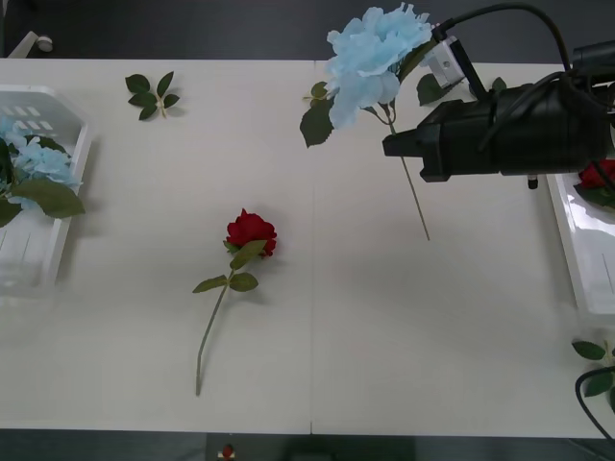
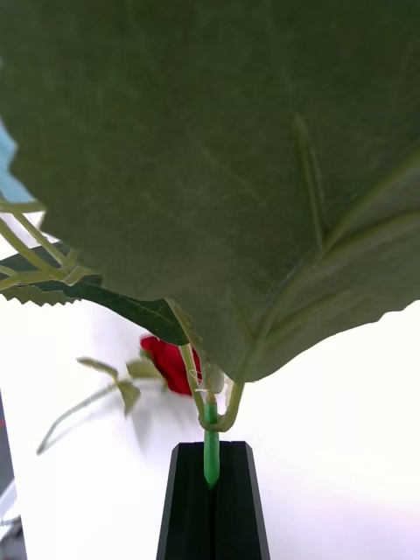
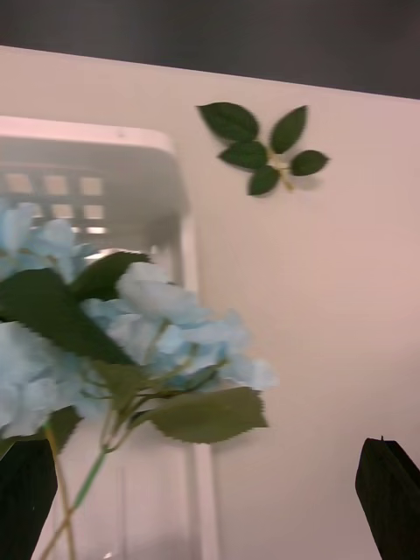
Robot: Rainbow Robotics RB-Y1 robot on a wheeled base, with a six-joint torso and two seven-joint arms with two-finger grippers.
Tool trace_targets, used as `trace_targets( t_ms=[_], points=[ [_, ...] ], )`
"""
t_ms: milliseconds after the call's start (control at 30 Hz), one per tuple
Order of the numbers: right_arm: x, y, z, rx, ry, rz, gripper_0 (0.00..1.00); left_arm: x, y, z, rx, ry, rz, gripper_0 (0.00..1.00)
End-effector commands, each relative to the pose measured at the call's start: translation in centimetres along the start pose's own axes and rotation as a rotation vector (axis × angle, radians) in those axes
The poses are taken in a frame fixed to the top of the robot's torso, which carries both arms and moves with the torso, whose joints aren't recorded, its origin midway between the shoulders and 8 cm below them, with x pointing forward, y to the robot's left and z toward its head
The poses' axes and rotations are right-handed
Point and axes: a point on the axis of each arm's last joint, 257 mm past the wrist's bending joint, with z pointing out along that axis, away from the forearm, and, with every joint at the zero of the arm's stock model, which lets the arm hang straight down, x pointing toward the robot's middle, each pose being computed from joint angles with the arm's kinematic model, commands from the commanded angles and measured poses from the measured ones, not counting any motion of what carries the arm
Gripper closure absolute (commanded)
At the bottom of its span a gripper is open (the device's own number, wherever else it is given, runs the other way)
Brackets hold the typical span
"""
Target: Put the red flowers into the right box and the blue flowers into the left box
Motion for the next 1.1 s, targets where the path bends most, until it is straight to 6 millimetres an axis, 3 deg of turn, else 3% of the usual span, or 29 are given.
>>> trace_targets(
  t_ms=[33, 200, 467, 667, 800, 900, 1100],
  points=[
    [-3.9, 2.3, 1.4, -0.084, -0.098, -0.06, 1.0, -2.7, -6.2, -1.4, 0.193, -0.017, 0.143, 0.0],
    [-5.8, 4.2, 3.4, -0.159, -0.146, -0.058, 1.0, -1.0, -14.1, -0.3, 0.468, 0.017, 0.122, 0.01],
    [-8.7, 6.2, 5.9, -0.225, -0.161, -0.057, 1.0, 3.4, -23.7, 2.7, 0.795, -0.016, 0.058, 0.0],
    [-9.9, 7.0, 7.2, -0.252, -0.182, -0.046, 1.0, 7.6, -28.0, 4.0, 0.935, -0.062, 0.07, 0.0],
    [-9.6, 7.5, 7.7, -0.264, -0.178, -0.051, 1.0, 10.4, -31.0, 4.7, 1.012, -0.15, 0.106, 0.0],
    [-9.7, 8.0, 8.0, -0.274, -0.181, -0.058, 1.0, 11.5, -33.4, 5.1, 1.065, -0.2, 0.086, 0.0],
    [-9.7, 8.7, 8.4, -0.29, -0.184, -0.059, 1.0, 11.3, -38.0, 5.5, 1.155, -0.27, -0.011, 0.0]
  ],
)
